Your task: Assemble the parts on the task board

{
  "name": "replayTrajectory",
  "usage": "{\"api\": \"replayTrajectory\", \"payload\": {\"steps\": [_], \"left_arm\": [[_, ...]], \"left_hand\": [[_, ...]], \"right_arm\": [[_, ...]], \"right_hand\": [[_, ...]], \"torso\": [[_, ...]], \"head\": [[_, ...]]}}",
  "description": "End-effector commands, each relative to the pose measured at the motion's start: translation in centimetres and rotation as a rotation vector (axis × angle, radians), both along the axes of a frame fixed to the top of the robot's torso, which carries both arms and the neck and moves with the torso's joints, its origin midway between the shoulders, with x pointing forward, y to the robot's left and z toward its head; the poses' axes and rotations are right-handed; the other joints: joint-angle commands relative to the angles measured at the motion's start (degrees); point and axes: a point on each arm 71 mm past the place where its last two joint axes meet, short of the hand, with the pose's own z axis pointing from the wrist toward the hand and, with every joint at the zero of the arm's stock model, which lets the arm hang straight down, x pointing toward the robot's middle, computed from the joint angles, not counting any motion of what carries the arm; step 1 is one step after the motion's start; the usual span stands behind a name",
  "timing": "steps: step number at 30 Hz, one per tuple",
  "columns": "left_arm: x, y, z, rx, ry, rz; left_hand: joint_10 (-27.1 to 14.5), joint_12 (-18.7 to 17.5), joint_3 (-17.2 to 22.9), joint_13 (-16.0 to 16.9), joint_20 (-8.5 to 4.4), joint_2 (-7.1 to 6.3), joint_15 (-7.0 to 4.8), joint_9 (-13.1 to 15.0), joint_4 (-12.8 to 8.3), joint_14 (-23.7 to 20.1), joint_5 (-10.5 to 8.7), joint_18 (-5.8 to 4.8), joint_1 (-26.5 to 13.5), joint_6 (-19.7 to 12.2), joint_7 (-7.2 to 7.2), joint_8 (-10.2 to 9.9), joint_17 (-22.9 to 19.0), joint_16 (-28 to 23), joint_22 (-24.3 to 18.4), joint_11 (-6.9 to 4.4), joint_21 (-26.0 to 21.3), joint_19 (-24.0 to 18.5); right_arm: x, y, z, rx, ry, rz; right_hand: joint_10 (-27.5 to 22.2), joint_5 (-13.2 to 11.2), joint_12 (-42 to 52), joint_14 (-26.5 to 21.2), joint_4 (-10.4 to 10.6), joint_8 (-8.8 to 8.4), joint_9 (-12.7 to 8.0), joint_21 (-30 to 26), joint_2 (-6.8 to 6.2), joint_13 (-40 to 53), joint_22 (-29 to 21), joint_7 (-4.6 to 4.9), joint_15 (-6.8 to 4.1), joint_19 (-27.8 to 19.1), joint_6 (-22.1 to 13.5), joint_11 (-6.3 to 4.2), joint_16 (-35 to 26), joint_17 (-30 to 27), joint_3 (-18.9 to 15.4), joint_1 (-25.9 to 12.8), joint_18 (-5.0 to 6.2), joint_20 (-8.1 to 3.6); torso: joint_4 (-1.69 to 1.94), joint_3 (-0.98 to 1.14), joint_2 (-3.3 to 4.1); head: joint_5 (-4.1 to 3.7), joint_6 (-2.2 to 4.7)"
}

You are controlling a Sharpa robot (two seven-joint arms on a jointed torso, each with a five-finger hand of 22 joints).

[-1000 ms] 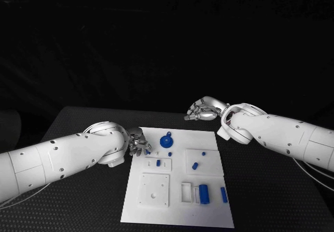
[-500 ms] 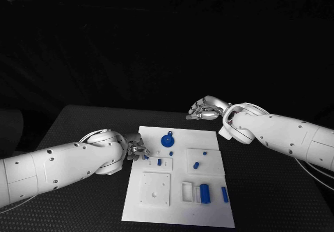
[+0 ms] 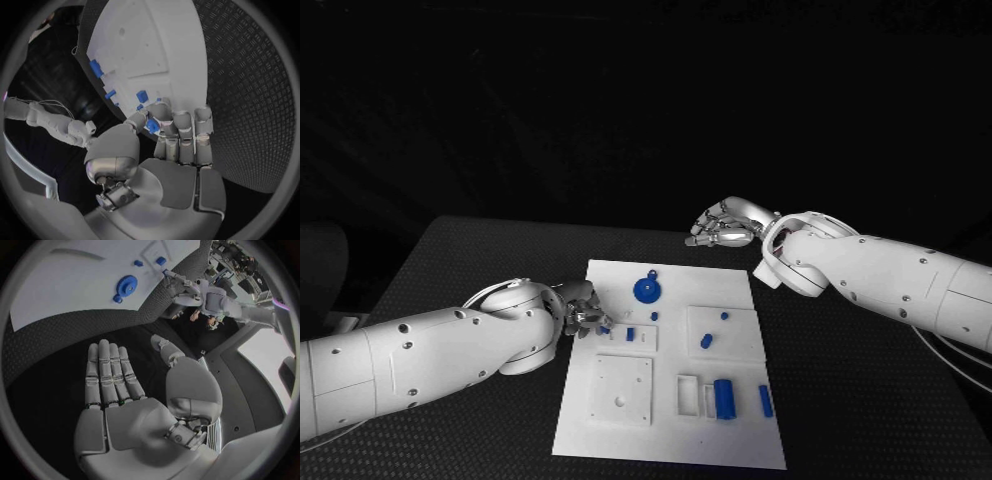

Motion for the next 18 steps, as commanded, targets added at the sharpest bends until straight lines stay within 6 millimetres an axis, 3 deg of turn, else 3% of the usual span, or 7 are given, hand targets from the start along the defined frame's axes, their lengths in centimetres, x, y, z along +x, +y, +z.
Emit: {"api": "replayTrajectory", "payload": {"steps": [1, 18], "left_arm": [[-0.05, -0.50, -0.02, -0.003, -0.033, -0.020], [-0.22, -0.78, -0.55, 0.031, -0.007, -0.044]], "left_hand": [[0.0, 0.2, 0.1, 0.1, -7.42, 0.16, -1.60, 0.1, 0.5, 1.3, 0.37, 0.54, 0.4, 4.0, -3.39, 0.2, 0.1, 0.2, 1.2, -0.55, 0.3, 0.4], [0.1, 0.6, 0.1, 0.3, -7.53, 0.18, -1.73, 0.2, 0.5, 1.3, 0.43, 0.57, 0.3, 4.0, -3.49, 0.5, 0.2, 0.5, 1.2, -0.64, 0.6, 0.5]], "right_arm": [[-0.07, 0.09, -0.03, 0.000, 0.003, 0.011], [-0.09, 0.01, -0.03, -0.001, 0.003, 0.010]], "right_hand": [[0.2, 0.4, 0.4, -0.3, 0.0, 0.16, -0.1, -0.2, 0.38, -0.1, 0.1, 0.02, 0.17, 0.3, -0.3, 0.17, 0.3, -0.1, -0.2, 0.1, 0.40, 0.24], [0.2, 0.4, 0.4, -0.3, 0.0, 0.17, -0.1, -0.3, 0.40, -0.1, 0.1, 0.02, 0.17, 0.3, -0.3, 0.17, 0.3, -0.1, -0.2, 0.1, 0.40, 0.23]], "torso": [[-0.02, 0.02, 0.02], [-0.05, 0.08, 0.02]], "head": [[-0.02, -0.04], [-0.21, -0.19]]}}
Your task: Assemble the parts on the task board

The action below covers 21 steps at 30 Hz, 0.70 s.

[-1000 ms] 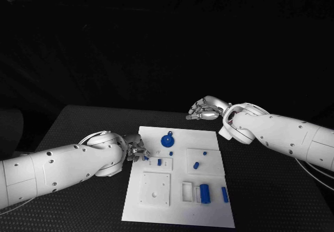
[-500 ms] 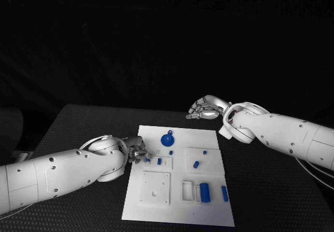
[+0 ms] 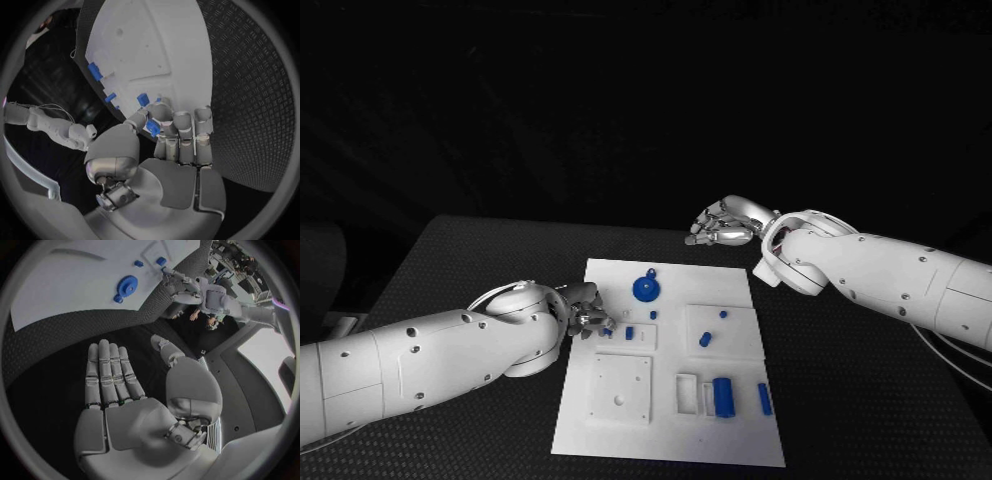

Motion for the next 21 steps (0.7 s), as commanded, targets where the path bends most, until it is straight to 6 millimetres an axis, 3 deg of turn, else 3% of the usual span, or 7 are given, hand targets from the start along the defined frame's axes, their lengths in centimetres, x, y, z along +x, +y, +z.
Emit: {"api": "replayTrajectory", "payload": {"steps": [1, 21], "left_arm": [[-0.16, -0.22, -0.13, 0.018, 0.009, -0.026], [-0.29, -0.48, -0.59, 0.046, 0.004, -0.047]], "left_hand": [[0.0, 0.3, 0.0, 0.1, -7.53, 0.18, -1.52, 0.1, 0.3, 1.1, 0.27, 0.57, 0.3, 3.9, -3.41, 0.3, 0.1, 0.3, 1.2, -0.33, 0.4, 0.5], [-0.1, 0.5, 0.1, 0.1, -7.57, 0.22, -1.56, 0.1, 0.2, 1.1, 0.28, 0.58, 0.4, 3.8, -3.42, 0.4, 0.1, 0.4, 1.2, -0.35, 0.5, 0.4]], "right_arm": [[-0.07, 0.09, -0.03, 0.000, 0.003, 0.011], [-0.09, 0.05, -0.02, 0.000, 0.003, 0.011]], "right_hand": [[0.2, 0.2, 0.4, -0.3, 0.0, 0.17, -0.1, -0.3, 0.40, -0.1, 0.1, 0.02, 0.17, 0.3, -0.3, 0.17, 0.4, -0.1, -0.2, 0.1, 0.39, 0.23], [0.2, 0.2, 0.4, -0.3, 0.0, 0.18, -0.1, -0.3, 0.42, -0.1, 0.1, 0.02, 0.17, 0.3, -0.3, 0.18, 0.4, -0.1, -0.2, 0.1, 0.39, 0.23]], "torso": [[0.00, -0.01, -0.02], [0.03, -0.03, -0.03]], "head": [[-0.03, 0.00], [-0.19, -0.18]]}}
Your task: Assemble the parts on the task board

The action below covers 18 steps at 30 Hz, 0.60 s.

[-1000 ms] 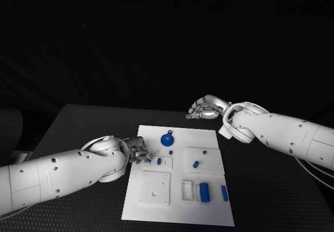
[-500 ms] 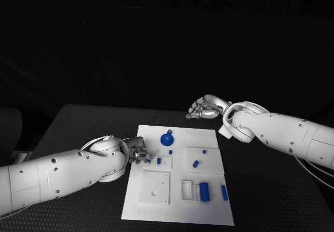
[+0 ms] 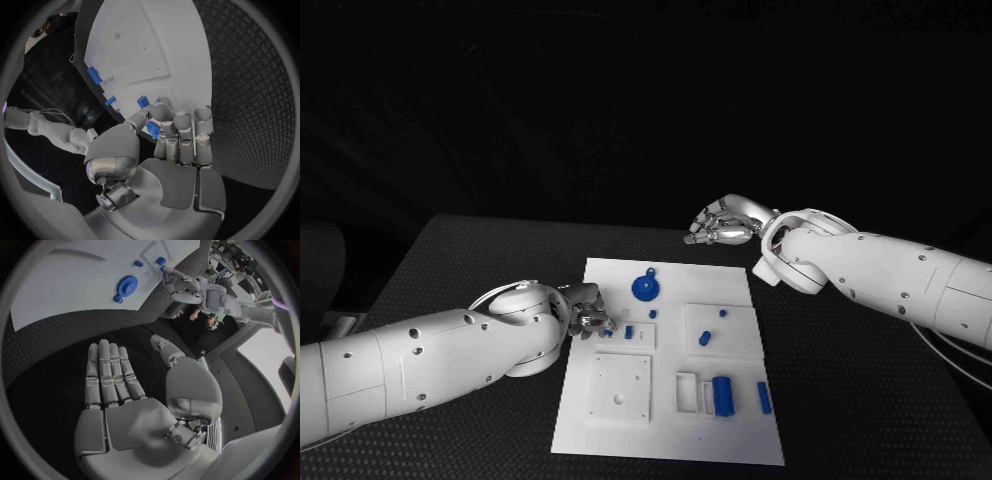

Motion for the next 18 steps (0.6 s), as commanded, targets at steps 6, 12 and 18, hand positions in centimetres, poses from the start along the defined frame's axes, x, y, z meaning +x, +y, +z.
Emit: {"api": "replayTrajectory", "payload": {"steps": [6, 12, 18], "left_arm": [[-0.30, -0.23, -0.49, 0.024, 0.010, -0.025], [-0.42, -0.28, -0.57, 0.036, 0.020, -0.033], [-0.53, -0.24, -0.58, 0.041, 0.023, -0.035]], "left_hand": [[-0.1, 0.2, 0.3, 0.1, -7.57, 0.22, -1.49, 0.1, 0.0, 1.0, 0.24, 0.57, 0.4, 3.7, -3.37, 0.4, 0.1, 0.4, 1.2, -0.37, 0.3, 0.4], [-0.1, 0.2, 0.3, 0.1, -7.58, 0.24, -1.49, 0.1, 0.0, 1.0, 0.24, 0.57, 0.4, 3.7, -3.38, 0.4, 0.1, 0.4, 1.2, -0.37, 0.3, 0.4], [-0.1, 0.3, 0.3, 0.1, -7.59, 0.28, -1.50, 0.1, 0.0, 1.0, 0.26, 0.57, 0.4, 3.7, -3.38, 0.4, 0.1, 0.4, 1.2, -0.38, 0.3, 0.4]], "right_arm": [[-0.07, 0.06, -0.03, -0.001, 0.003, 0.011], [-0.08, 0.02, -0.03, -0.001, 0.004, 0.011], [-0.08, -0.03, -0.03, -0.001, 0.004, 0.010]], "right_hand": [[0.2, 0.2, 0.2, -0.3, 0.0, 0.19, -0.1, -0.4, 0.42, -0.1, 0.1, 0.02, 0.17, 0.3, -0.3, 0.17, 0.4, -0.1, -0.2, 0.1, 0.39, 0.23], [0.2, 0.2, 0.2, -0.3, 0.0, 0.19, -0.1, -0.4, 0.42, -0.1, 0.1, 0.02, 0.17, 0.3, -0.3, 0.17, 0.4, -0.1, -0.2, 0.1, 0.39, 0.23], [0.2, 0.2, 0.2, -0.3, 0.0, 0.20, -0.1, -0.4, 0.42, -0.1, 0.1, 0.02, 0.17, 0.3, -0.3, 0.17, 0.4, -0.1, -0.2, 0.1, 0.39, 0.23]], "torso": [[-0.04, 0.02, 0.00], [-0.02, 0.02, -0.01], [-0.03, 0.01, 0.00]], "head": [[-0.10, -0.02], [-0.11, -0.10], [-0.14, -0.13]]}}
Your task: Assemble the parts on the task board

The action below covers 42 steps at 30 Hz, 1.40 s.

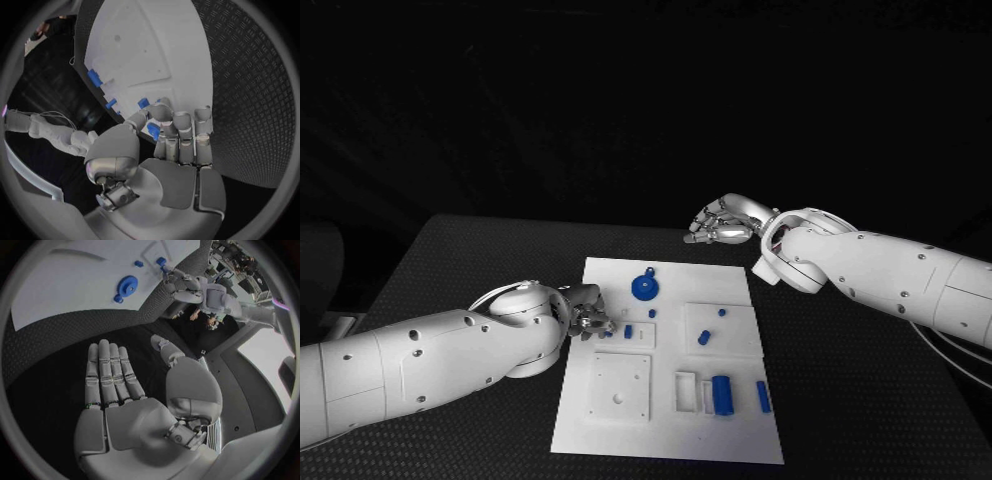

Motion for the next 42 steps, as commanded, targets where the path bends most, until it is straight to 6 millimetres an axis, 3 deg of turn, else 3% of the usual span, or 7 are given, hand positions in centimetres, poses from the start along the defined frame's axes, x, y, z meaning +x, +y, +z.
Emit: {"api": "replayTrajectory", "payload": {"steps": [1, 16, 42], "left_arm": [[-0.35, 0.01, -0.51, 0.027, 0.024, -0.015], [-0.34, 0.26, -0.63, 0.034, 0.030, -0.012], [-0.44, -0.33, -1.16, 0.096, 0.095, -0.044]], "left_hand": [[-0.1, 0.3, 0.4, 0.1, -7.60, 0.29, -1.49, 0.0, 0.1, 1.0, 0.20, 0.58, 0.4, 3.6, -3.24, 0.2, 0.1, 0.4, 1.2, -0.34, 0.3, 0.4], [-0.2, 0.4, 0.5, 0.1, -7.64, 0.40, -1.49, 0.1, -0.3, 1.0, 0.48, 0.58, 0.6, 3.5, -3.26, 0.4, 0.1, 0.5, 1.2, -0.36, 0.4, 0.3], [-0.3, 0.5, 0.4, 0.2, -7.63, 0.37, -1.43, 0.1, -0.5, 0.9, 0.36, 0.52, 0.5, 3.4, -3.23, 0.5, 0.1, 0.5, 1.2, -0.31, 0.5, 0.2]], "right_arm": [[-0.06, 0.06, -0.04, -0.001, 0.005, 0.011], [-0.07, 0.07, -0.08, -0.001, 0.006, 0.012], [-0.13, 0.22, -0.08, 0.000, 0.006, 0.016]], "right_hand": [[0.2, 0.2, 0.2, -0.3, 0.0, 0.20, -0.1, -0.4, 0.42, -0.1, 0.1, 0.02, 0.17, 0.3, -0.3, 0.17, 0.4, -0.1, -0.2, 0.1, 0.39, 0.23], [0.2, 0.2, 0.2, -0.3, 0.0, 0.20, -0.1, -0.4, 0.41, -0.1, 0.1, 0.02, 0.17, 0.3, -0.3, 0.18, 0.4, -0.1, -0.2, 0.1, 0.39, 0.23], [0.2, 0.2, 0.3, -0.3, 0.0, 0.21, -0.1, -0.5, 0.42, -0.1, 0.2, 0.02, 0.18, 0.4, -0.3, 0.18, 0.4, -0.1, -0.2, 0.1, 0.39, 0.23]], "torso": [[0.01, -0.01, 0.01], [0.06, -0.06, 0.00], [-0.02, 0.05, 0.02]], "head": [[-0.03, 0.00], [-0.07, -0.02], [-0.01, -0.15]]}}
